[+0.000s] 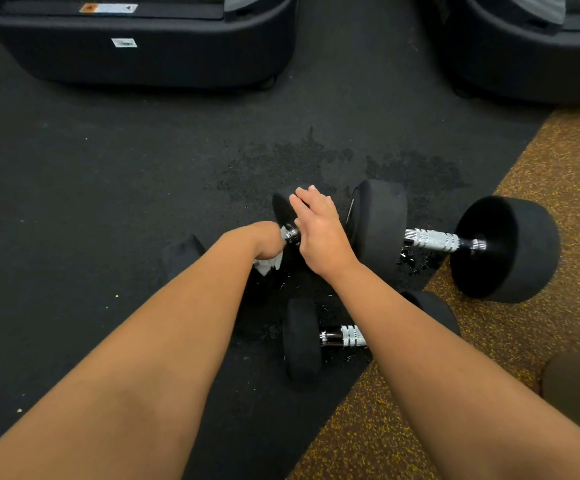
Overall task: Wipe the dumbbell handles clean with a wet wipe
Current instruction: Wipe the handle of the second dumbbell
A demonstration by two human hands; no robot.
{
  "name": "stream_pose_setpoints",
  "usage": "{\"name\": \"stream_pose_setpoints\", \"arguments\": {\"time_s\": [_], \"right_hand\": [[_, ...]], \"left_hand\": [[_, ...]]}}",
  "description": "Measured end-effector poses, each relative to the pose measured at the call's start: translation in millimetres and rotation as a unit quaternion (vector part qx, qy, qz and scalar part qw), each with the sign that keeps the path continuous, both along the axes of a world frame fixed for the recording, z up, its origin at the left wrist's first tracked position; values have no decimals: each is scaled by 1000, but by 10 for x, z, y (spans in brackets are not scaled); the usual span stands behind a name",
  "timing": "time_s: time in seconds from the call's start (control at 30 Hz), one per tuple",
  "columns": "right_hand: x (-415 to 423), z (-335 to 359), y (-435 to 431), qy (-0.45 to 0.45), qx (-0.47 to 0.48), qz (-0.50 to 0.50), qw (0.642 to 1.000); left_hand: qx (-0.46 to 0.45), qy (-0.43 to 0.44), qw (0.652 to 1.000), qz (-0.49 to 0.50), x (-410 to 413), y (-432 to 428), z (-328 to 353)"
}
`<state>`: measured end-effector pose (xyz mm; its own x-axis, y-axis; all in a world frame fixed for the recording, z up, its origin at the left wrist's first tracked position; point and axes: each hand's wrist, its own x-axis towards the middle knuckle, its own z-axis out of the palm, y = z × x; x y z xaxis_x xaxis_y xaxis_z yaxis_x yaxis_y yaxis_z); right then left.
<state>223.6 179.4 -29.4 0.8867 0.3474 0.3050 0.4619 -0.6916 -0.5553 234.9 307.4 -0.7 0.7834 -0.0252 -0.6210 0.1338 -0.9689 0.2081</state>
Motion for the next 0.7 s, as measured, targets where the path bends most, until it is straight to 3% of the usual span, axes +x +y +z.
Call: {"name": "stream_pose_setpoints", "arguments": {"time_s": [0.23,0.53,0.7], "right_hand": [[21,19,21,-3,-9,0,1000],[-12,54,-1,-10,-11,8,1000],[-26,60,1,-13,-3,2,1000]], "left_hand": [[-57,-38,997,21,-89,-37,-8],[-30,38,999,14,4,73,35],[-51,-18,999,8,-29,-42,4]]}}
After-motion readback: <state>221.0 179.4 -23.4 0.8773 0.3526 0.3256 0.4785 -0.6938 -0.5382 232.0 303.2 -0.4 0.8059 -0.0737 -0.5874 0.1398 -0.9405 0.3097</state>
